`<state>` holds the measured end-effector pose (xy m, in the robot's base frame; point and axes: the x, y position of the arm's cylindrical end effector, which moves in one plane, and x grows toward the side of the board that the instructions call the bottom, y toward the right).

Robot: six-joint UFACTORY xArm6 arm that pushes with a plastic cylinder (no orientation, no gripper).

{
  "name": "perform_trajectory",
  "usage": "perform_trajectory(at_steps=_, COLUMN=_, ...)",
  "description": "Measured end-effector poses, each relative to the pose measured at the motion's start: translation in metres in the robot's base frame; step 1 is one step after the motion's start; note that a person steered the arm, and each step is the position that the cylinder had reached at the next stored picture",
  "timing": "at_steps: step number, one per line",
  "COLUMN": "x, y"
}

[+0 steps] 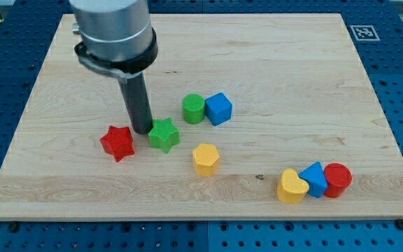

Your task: Push the green star closer to the green circle

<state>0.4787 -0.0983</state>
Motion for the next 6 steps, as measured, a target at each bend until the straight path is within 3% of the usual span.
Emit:
perform_trajectory(at_steps=1, x=0.001, y=-0.001)
perform_trajectory(at_steps=4, x=0.061, y=-0.001)
perform_trajectory(at_steps=6, x=0.059, y=0.018)
